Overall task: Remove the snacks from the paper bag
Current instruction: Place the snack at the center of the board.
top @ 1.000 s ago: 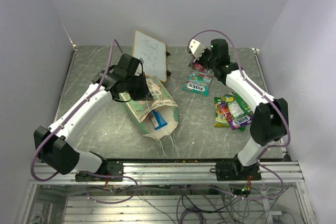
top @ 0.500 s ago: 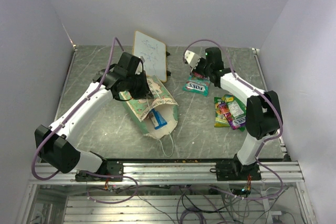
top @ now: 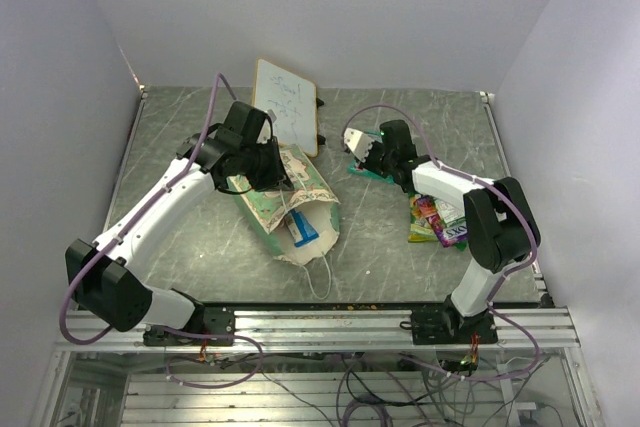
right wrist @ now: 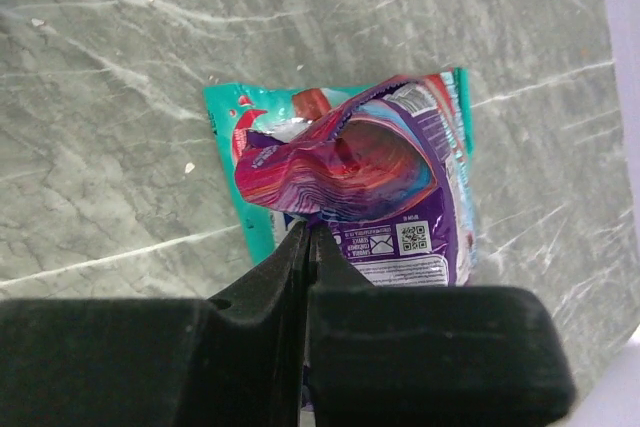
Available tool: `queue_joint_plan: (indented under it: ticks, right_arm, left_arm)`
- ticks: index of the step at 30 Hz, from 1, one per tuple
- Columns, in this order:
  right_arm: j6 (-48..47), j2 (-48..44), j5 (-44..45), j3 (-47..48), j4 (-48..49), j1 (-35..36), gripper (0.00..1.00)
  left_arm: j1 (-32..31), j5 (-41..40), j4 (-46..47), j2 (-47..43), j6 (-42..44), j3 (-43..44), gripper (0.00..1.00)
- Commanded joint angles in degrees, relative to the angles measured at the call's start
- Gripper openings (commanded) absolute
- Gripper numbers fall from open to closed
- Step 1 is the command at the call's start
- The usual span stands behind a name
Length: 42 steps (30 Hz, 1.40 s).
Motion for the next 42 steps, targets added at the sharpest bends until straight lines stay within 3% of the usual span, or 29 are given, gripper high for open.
queue_joint_plan:
  ticks: [1,13,19,23,26,29,36,42]
  right_arm:
    - [1.83,3.42,0.67,-0.80,3.76,-0.33,0.00]
    - [4.67,2.60,3.32,1.26,7.45,-0.04,0.01]
    - [4.22,3.13,0.54,0.36,5.36,0.05,0.18]
    - [6.45,-5.67,-2.61,-6.07,9.09,1.46,0.31]
    - [9.18,-12.22,-4.76,-6.80,5.26,2.52,0.37]
    - [12.15,-19.65,-3.99,-10.42,3.09,5.95,0.43]
    - [28.06,-36.14,-6.46,-24.49,5.30,21.67,0.43]
    - [40.18,-48.11,-3.10,-31.58,7.04,32.98,0.41]
  left_arm:
    - [0.54,1.41,0.01,-2.51,-0.52,-0.33,0.07]
    - [0.51,2.24,-2.32,-5.87,-2.66,-1.34,0.07]
    - [0.51,3.45,-2.04,-8.74,-4.72,-3.61,0.07]
    - [0.52,2.61,-3.27,-10.90,-5.40,-4.45,0.07]
    - [0.51,1.87,-3.43,-12.74,-6.10,-5.25,0.07]
    - [0.53,1.70,-3.40,-13.91,-6.72,-5.59,0.07]
    - [0.53,2.85,-2.64,-14.18,-7.81,-5.74,0.07]
    - [0.51,4.22,-1.53,-12.26,-7.39,-5.89,0.07]
